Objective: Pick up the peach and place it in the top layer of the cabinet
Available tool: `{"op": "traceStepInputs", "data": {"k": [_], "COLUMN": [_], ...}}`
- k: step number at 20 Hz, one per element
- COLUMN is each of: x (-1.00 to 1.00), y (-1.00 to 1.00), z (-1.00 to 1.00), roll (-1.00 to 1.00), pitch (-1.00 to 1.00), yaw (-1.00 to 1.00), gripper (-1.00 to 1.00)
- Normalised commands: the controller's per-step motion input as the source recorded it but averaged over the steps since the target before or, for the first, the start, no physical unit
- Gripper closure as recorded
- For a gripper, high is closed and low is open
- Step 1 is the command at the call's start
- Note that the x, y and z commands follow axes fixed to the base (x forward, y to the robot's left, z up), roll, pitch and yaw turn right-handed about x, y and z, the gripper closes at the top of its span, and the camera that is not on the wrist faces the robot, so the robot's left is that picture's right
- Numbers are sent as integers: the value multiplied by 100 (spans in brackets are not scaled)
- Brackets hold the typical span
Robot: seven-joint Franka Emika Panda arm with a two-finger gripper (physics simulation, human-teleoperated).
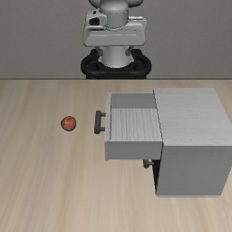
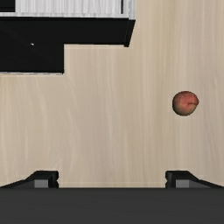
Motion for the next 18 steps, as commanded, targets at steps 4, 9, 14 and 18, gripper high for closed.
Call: {"op": "traceStepInputs", "data": {"k": [4, 9, 14, 18], "x": [0, 0, 0, 100], "y": [-100, -100, -100, 0], "z": [0, 0, 0, 0], "roll": [0, 0, 0, 0], "pitch": [0, 0, 0, 0], "yaw": [0, 0, 0, 0], "gripper": [-100, -100, -100, -100]}}
